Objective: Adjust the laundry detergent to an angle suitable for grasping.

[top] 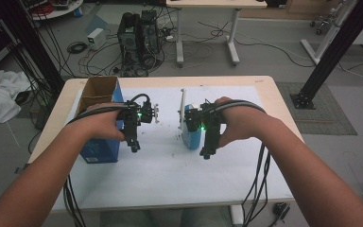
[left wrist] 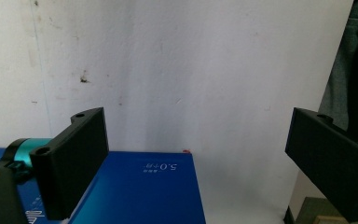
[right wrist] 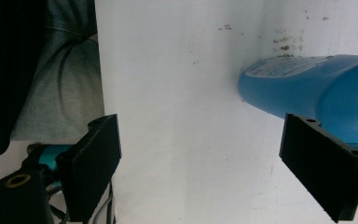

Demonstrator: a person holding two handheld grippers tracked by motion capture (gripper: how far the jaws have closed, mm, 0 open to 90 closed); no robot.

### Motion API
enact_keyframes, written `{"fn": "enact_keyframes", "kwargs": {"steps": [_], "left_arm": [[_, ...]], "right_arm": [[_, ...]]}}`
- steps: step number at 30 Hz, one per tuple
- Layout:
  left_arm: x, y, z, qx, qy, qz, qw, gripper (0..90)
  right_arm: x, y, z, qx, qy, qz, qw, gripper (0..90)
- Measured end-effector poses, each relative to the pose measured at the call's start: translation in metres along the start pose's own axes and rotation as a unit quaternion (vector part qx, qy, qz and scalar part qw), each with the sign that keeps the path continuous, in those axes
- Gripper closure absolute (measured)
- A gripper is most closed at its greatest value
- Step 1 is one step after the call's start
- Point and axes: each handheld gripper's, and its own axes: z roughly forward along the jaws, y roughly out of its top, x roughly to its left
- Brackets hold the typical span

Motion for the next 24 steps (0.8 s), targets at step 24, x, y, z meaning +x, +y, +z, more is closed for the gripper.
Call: {"fn": "enact_keyframes", "kwargs": {"steps": [24], "left_arm": [[-0.0024,-0.0017,-0.0023,-0.001,0.011,0.003,0.9999,5.8]], "right_arm": [[0.0002,0.0026,-0.0043,0.001,-0.007,-0.003,1.0,11.7]]}}
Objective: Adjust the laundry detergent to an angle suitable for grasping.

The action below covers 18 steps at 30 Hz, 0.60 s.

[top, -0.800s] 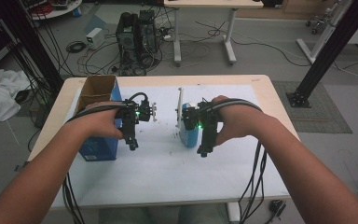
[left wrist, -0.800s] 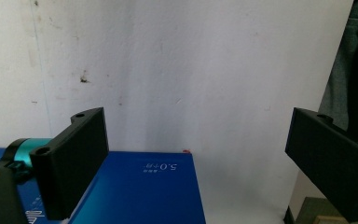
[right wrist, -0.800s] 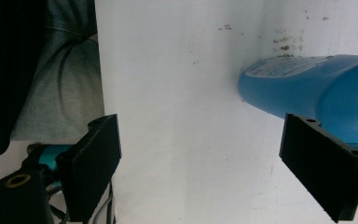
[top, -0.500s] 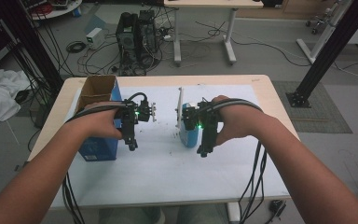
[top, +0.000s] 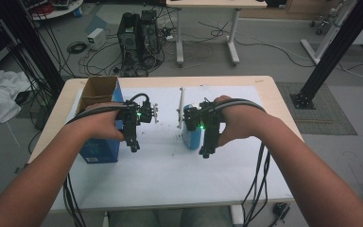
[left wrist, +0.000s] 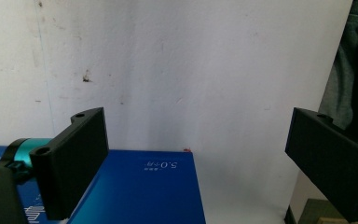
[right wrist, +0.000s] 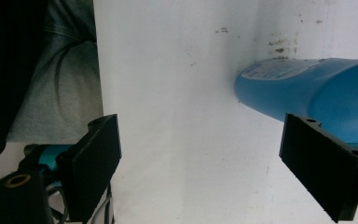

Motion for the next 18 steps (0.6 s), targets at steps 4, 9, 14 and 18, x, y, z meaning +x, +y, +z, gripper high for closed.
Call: {"fn": "enact_keyframes", "kwargs": {"steps": [4,9,14,18], "left_arm": [[-0.0024,0.001,-0.0012,0.001,-0.004,-0.001,1.0,5.8],[-0.0033,0.001,-0.0009,0.001,-0.005,-0.004,1.0,5.8],[-0.0035,0.0016,-0.0012,-0.003,-0.013,-0.004,0.9999,5.8],[-0.0003,0.0046,-0.0016,0.003,-0.008,0.002,1.0,5.7]], "right_arm": [[0.0016,-0.0001,-0.0009,-0.003,-0.002,-0.005,1.0,11.7],[0.004,0.0013,-0.0007,-0.001,-0.002,-0.007,1.0,11.7],[0.0057,0.0022,-0.0009,-0.001,-0.001,-0.006,1.0,11.7],[0.0057,-0.0002,-0.0018,-0.002,0.003,-0.002,1.0,11.7]]}}
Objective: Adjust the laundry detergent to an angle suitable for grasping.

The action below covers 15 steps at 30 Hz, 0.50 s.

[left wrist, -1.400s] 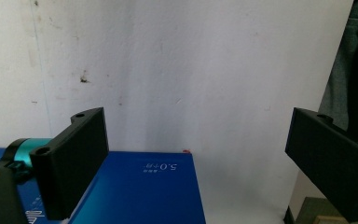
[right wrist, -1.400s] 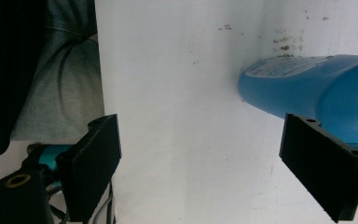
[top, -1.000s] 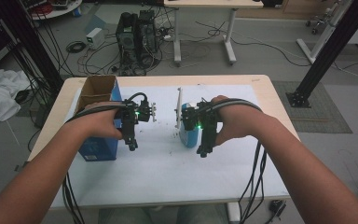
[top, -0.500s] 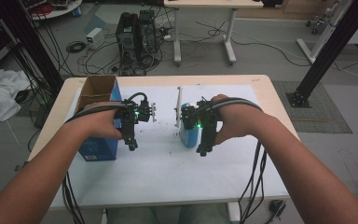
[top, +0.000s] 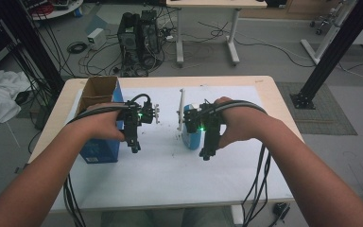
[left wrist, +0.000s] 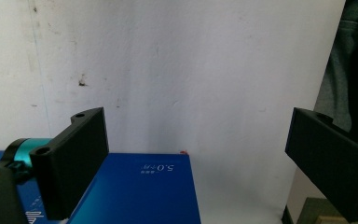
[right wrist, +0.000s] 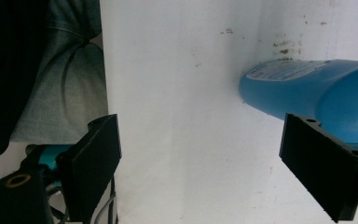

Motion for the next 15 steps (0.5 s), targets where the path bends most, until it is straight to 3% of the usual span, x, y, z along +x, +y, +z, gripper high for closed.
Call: {"fn": "enact_keyframes", "kwargs": {"steps": [2,3,4,15], "left_arm": [[0.0008,-0.0004,-0.0016,-0.006,0.003,-0.002,1.0,5.8],[0.0,-0.0012,-0.0017,-0.011,-0.006,-0.009,0.9999,5.8],[0.0013,-0.0018,-0.0022,-0.012,0.006,0.001,0.9999,5.8],[0.0011,-0.0047,-0.0049,-0.014,0.003,-0.01,0.9998,5.8]], "right_arm": [[-0.0017,-0.0011,-0.0001,0.001,0.0,-0.001,1.0,11.7],[-0.0024,-0.0011,0.0004,0.0,-0.001,-0.002,1.0,11.7],[-0.0029,-0.0007,0.0006,0.002,-0.002,0.002,1.0,11.7],[-0.0036,-0.0001,0.0007,0.001,0.001,-0.008,1.0,11.7]]}}
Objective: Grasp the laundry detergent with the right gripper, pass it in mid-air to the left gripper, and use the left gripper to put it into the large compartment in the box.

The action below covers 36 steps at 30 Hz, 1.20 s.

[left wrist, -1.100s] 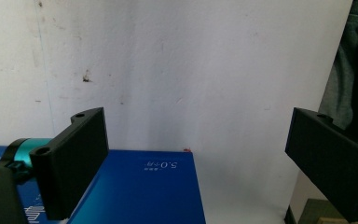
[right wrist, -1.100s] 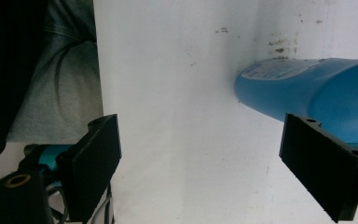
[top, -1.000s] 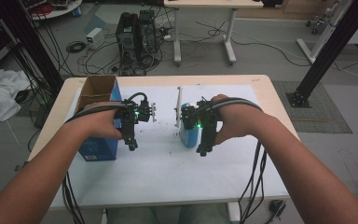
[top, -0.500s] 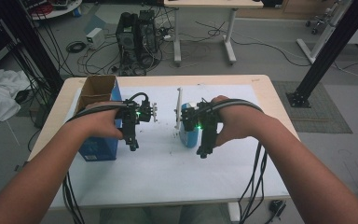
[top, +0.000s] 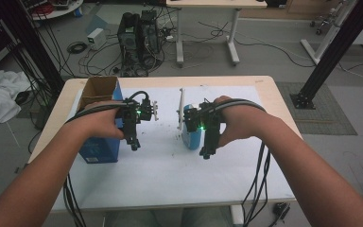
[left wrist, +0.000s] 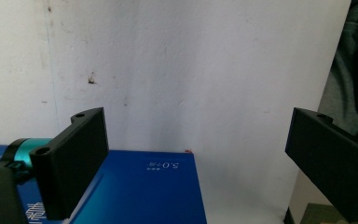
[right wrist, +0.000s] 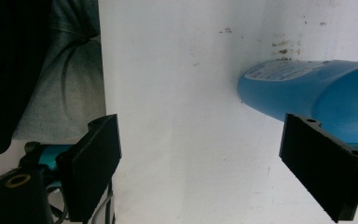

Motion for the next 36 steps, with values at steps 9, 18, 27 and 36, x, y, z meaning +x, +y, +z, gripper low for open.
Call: {"fn": "enact_keyframes", "kwargs": {"steps": [9,18,27,36], "left_arm": [[-0.003,0.0,0.002,0.007,0.002,-0.001,1.0,5.8],[-0.004,-0.002,0.002,0.002,0.003,-0.001,1.0,5.8],[-0.009,-0.006,0.001,0.0,0.006,0.001,1.0,5.8],[-0.008,-0.006,0.002,-0.005,0.008,0.002,1.0,5.8]], "right_arm": [[0.004,-0.002,0.001,-0.001,-0.003,0.002,1.0,11.7],[0.006,-0.003,0.004,-0.018,-0.011,0.01,0.9997,11.7],[0.008,-0.008,0.01,-0.079,-0.017,0.028,0.9964,11.7],[0.007,-0.02,0.019,-0.178,-0.022,0.06,0.9819,11.7]]}}
